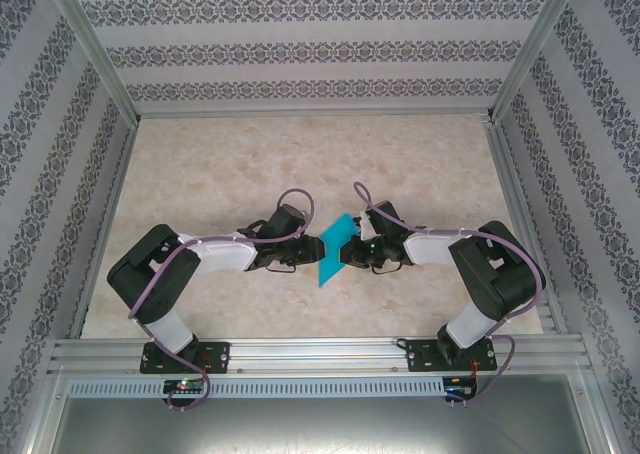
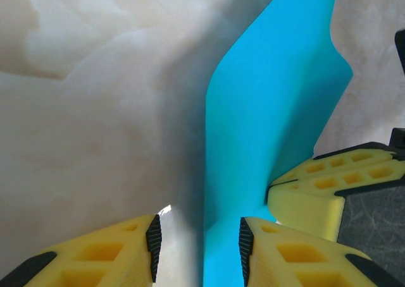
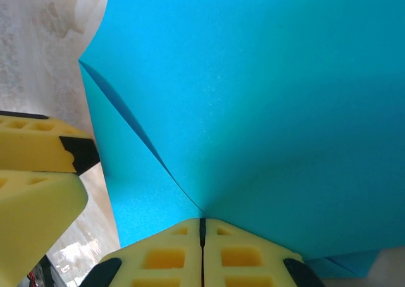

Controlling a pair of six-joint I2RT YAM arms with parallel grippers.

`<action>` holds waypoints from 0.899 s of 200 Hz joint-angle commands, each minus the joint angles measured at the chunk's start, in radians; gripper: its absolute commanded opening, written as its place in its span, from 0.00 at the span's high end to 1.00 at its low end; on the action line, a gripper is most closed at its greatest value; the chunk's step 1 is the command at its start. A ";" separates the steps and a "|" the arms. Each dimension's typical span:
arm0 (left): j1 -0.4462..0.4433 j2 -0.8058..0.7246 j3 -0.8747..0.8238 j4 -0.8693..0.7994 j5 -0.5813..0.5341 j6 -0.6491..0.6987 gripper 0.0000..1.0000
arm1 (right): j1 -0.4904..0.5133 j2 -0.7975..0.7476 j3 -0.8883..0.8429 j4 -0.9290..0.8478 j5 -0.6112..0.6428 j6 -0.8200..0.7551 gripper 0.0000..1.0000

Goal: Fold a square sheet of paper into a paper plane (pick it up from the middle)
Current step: Fold the wing for the fifth time at the center of the table.

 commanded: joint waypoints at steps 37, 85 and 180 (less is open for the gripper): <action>0.013 0.060 0.012 0.119 0.048 -0.040 0.64 | 0.001 0.024 0.013 -0.054 0.025 -0.030 0.94; 0.013 0.071 0.020 0.123 0.060 -0.032 0.81 | -0.001 0.020 0.022 -0.055 0.025 -0.026 0.94; 0.006 0.069 0.035 0.053 0.043 0.030 0.91 | 0.007 -0.033 0.038 -0.088 0.059 0.018 0.92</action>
